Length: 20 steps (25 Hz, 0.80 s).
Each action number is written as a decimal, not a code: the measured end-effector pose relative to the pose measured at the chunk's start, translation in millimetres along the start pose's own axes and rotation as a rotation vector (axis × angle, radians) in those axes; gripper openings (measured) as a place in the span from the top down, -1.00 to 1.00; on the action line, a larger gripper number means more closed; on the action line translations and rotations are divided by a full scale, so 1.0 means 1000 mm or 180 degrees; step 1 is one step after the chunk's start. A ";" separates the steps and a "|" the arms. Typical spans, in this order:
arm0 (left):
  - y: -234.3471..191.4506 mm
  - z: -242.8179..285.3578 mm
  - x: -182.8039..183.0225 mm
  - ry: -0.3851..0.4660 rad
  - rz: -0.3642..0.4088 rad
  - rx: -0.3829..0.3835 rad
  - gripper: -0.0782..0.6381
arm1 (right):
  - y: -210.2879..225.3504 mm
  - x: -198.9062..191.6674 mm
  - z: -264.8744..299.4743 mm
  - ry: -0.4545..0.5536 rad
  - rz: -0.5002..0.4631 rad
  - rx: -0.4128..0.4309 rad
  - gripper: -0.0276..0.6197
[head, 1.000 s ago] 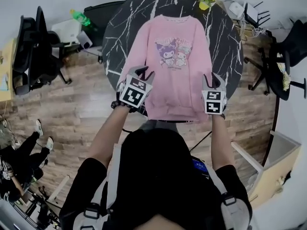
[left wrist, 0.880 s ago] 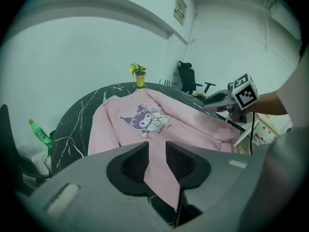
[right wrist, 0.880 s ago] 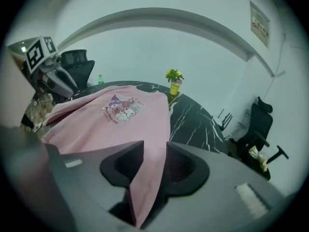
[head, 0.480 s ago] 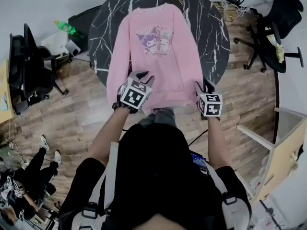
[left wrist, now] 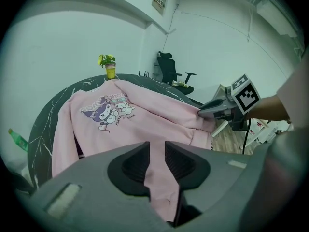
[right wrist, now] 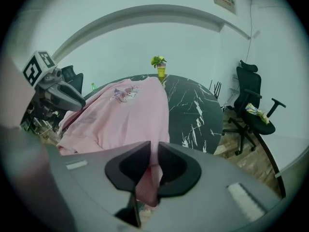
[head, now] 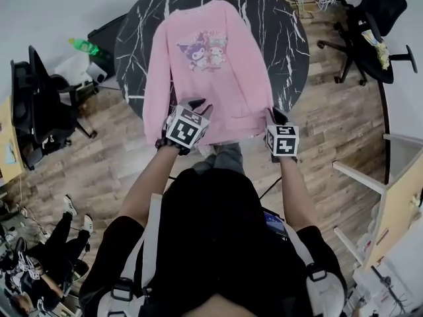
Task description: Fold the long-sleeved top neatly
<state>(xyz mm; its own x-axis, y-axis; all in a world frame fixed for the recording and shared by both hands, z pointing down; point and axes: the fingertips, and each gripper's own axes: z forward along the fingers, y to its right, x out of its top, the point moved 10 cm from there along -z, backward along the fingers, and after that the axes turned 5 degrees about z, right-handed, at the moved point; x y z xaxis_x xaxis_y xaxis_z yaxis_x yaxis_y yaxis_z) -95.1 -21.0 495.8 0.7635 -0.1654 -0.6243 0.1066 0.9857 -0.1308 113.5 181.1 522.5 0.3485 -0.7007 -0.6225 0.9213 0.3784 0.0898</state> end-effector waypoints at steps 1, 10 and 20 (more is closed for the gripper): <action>0.000 -0.001 0.000 0.0001 -0.0022 -0.0009 0.48 | -0.003 0.002 -0.002 0.0037 -0.0058 -0.0014 0.76; -0.004 -0.008 0.002 0.0017 -0.0111 0.0034 0.48 | -0.059 0.027 -0.015 0.0196 -0.0923 0.0217 0.81; -0.003 -0.032 -0.040 0.0041 -0.0531 0.0116 0.48 | -0.146 0.054 0.011 0.0088 -0.1426 0.0830 0.81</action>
<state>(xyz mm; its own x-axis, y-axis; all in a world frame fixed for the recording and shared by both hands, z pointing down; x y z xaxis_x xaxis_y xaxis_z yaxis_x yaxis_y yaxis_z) -146.4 -18.3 496.2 0.7251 -0.3271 -0.6060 0.2546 0.9450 -0.2055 -0.5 80.7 484.2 -0.0915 -0.7418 -0.6643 0.9927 -0.1208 -0.0018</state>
